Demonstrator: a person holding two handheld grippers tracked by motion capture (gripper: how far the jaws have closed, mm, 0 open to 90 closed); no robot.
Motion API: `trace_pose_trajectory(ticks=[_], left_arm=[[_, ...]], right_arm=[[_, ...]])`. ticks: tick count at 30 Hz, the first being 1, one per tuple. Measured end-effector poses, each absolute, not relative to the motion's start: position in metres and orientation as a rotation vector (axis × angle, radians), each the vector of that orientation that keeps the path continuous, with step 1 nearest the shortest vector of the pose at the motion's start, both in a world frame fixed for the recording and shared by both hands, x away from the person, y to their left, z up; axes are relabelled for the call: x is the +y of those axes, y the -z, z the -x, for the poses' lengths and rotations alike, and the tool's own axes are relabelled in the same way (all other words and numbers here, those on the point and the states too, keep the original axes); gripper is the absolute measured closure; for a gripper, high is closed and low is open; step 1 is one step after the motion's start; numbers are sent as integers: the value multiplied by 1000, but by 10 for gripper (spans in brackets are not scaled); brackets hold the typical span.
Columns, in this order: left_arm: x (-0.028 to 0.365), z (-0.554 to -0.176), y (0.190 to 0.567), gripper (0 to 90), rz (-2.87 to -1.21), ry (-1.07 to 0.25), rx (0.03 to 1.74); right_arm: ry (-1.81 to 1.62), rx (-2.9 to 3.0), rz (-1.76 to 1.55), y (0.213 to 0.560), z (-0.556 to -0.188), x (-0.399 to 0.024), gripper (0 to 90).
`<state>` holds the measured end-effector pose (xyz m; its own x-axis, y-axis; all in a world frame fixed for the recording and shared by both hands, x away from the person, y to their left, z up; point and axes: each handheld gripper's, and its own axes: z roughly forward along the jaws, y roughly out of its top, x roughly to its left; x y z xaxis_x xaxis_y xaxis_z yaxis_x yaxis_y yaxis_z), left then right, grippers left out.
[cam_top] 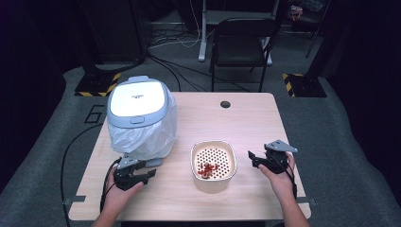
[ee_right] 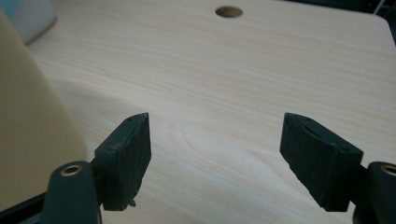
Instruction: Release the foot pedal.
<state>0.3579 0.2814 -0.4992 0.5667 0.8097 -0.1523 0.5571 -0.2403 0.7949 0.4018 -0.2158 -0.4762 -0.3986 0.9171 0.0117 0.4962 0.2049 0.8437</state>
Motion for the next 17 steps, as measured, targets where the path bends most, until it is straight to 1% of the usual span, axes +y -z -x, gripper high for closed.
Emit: trace_pose_trajectory(ticks=[3,8,11,12,17], left_arm=[[283,-357,498,402,-1938,-371,1095],[290,-353,496,387,-1907,-370,1126],[297,-350,494,388,-1928,-365,1128],[302,-351,493,387,-1954,-396,1096],[318,-345,493,380,-1888,-410,1167]], right_arm=[[-1057,2008,-1319,484,-402,-218,244],[-1015,2021,-1327,492,-401,-222,243],[-1011,2028,-1328,495,-402,-223,243],[-1005,2033,-1327,496,-401,-222,243],[-990,2047,-1315,503,-404,-225,224]])
